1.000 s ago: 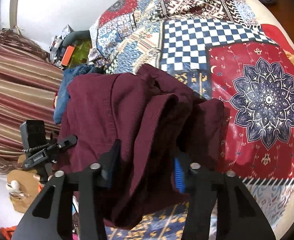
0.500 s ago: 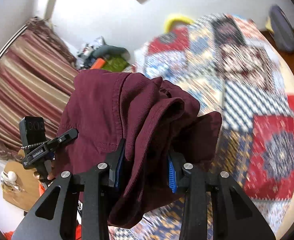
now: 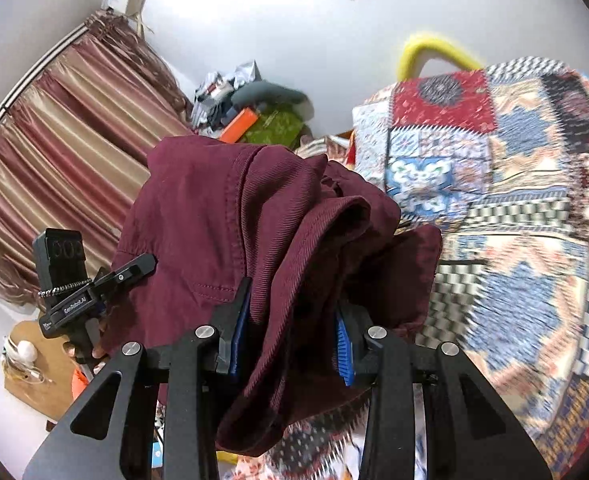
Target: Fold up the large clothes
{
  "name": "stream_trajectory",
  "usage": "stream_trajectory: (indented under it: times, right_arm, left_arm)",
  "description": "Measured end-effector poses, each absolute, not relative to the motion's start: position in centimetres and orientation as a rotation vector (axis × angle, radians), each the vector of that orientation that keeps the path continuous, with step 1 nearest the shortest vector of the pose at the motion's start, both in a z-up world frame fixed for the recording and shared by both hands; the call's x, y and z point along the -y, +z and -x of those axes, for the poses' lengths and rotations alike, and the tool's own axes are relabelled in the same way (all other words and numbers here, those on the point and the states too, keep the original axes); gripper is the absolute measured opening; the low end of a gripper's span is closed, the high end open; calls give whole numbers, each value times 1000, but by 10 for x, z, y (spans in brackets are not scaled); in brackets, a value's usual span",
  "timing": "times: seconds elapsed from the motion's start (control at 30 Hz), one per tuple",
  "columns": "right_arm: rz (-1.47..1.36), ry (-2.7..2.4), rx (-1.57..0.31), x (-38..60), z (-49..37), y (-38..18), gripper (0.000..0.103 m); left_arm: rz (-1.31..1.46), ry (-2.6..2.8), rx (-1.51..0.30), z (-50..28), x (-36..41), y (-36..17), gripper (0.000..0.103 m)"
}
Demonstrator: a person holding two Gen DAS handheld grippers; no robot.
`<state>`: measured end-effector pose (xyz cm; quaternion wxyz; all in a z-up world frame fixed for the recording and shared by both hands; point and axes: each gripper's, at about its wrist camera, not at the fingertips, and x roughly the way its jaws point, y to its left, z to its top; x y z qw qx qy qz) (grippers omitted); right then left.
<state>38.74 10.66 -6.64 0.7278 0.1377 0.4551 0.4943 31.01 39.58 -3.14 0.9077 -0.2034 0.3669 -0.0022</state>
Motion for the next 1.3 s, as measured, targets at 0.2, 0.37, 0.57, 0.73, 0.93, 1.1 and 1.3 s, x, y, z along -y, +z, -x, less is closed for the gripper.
stream_trajectory:
  times: [0.2,0.37,0.57,0.73,0.93,1.1,1.3]
  right_arm:
    - [-261,1046,-1131,-168,-413,-136,33]
    - [-249,1002,-1131,-174,-427,-156,46]
    - [80,878,-1017,-183,-406,-102,51]
    - [150,883,-846,-178,-366,-56,62]
    - [194,967,-844,-208,-335,-70,64]
    - [398,858,-824,-224,-328,-110,64]
    - [468,833,-795,-203,-313,-96,65]
  left_arm:
    - [498,91,-913,-339,-454,-123,51]
    - [509,72,-882,-336,-465,-137,58]
    - [381,188,-907,-329,-442,-112,59]
    - [207,296,-812,-301,-411,-81,59]
    - [-29,325,-826,-278,-365,-93,62]
    - [-50,384,-856,-271,-369,-118,77]
    - [16,395,-839,-253,-371,-107,76]
